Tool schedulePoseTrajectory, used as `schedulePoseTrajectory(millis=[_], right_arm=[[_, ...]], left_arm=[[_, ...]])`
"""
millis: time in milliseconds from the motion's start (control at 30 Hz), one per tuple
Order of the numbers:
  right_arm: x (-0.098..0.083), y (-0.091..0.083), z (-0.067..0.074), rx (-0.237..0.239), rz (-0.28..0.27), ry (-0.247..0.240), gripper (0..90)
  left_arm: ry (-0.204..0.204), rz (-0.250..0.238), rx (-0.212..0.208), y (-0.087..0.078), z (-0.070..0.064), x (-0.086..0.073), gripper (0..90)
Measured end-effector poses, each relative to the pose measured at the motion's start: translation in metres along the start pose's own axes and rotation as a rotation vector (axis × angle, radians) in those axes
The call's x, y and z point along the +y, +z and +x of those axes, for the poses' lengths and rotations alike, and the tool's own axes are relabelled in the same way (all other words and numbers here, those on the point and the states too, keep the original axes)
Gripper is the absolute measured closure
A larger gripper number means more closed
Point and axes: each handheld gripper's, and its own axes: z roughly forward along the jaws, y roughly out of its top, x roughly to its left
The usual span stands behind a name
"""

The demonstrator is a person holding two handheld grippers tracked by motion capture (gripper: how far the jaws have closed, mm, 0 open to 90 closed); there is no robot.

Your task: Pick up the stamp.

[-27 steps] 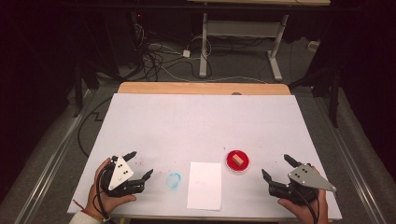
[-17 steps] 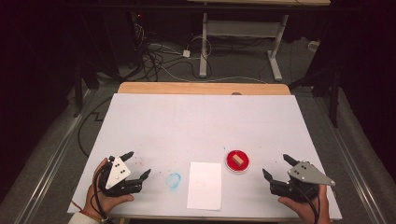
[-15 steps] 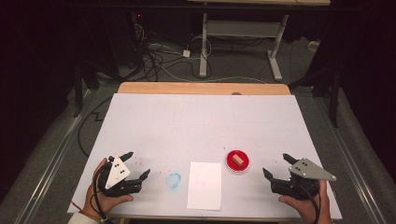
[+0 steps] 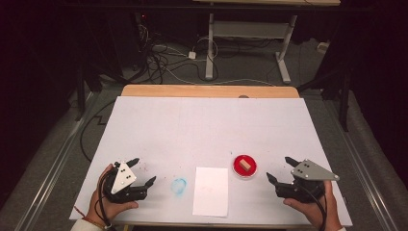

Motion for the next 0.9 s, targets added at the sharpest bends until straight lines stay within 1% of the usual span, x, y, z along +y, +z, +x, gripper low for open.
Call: schedulePoseTrajectory(millis=[33, 100, 233, 267, 300, 467, 500, 567, 633, 700, 733, 767, 800, 867, 900], right_arm=[[0.001, 0.001, 0.001, 0.008, 0.006, 0.004, 23.8], [0.004, 0.002, 0.001, 0.014, 0.017, -0.008, 24.9], [0.01, 0.009, 0.004, 0.024, 0.066, -0.025, 27.5], [0.012, 0.012, 0.004, 0.035, 0.085, -0.027, 27.4], [0.012, 0.012, 0.004, 0.035, 0.085, -0.027, 27.4], [0.022, 0.024, 0.008, 0.056, 0.131, -0.051, 28.9], [0.022, 0.024, 0.008, 0.056, 0.131, -0.051, 28.9], [0.028, 0.03, 0.008, 0.068, 0.161, -0.067, 31.1], [0.031, 0.033, 0.008, 0.077, 0.17, -0.067, 31.8], [0.036, 0.038, 0.009, 0.092, 0.206, -0.074, 36.1], [0.041, 0.044, 0.01, 0.098, 0.237, -0.072, 36.9], [0.044, 0.048, 0.01, 0.114, 0.259, -0.076, 37.0], [0.044, 0.048, 0.01, 0.114, 0.259, -0.076, 37.0], [0.051, 0.059, 0.014, 0.139, 0.32, -0.088, 38.1], [0.051, 0.059, 0.014, 0.139, 0.32, -0.088, 38.1]], left_arm=[[0.002, 0.002, 0.002, 0.0, 0.0, 0.0, 19.4], [0.006, 0.006, 0.006, 0.0, -0.001, 0.0, 19.4], [0.001, 0.007, -0.002, 0.002, -0.002, 0.001, 19.4], [0.003, 0.007, -0.003, 0.002, -0.002, 0.001, 19.4], [0.006, 0.01, -0.007, 0.002, -0.002, 0.001, 19.4], [0.001, 0.01, -0.009, 0.003, -0.001, 0.0, 19.4], [0.0, 0.011, -0.01, 0.003, -0.001, 0.0, 19.4], [0.003, 0.014, -0.011, 0.003, -0.001, 0.0, 19.4], [0.001, 0.014, -0.013, 0.003, -0.002, 0.0, 19.4], [0.004, 0.018, -0.009, 0.004, -0.001, 0.0, 19.4], [0.003, 0.019, -0.011, 0.004, -0.001, 0.0, 19.4], [0.004, 0.022, -0.011, 0.004, -0.001, 0.0, 19.4], [0.004, 0.026, -0.009, 0.005, -0.001, 0.0, 19.4], [0.002, 0.027, -0.016, 0.005, -0.001, -0.001, 19.4], [0.003, 0.028, -0.015, 0.005, -0.002, -0.001, 19.4]])
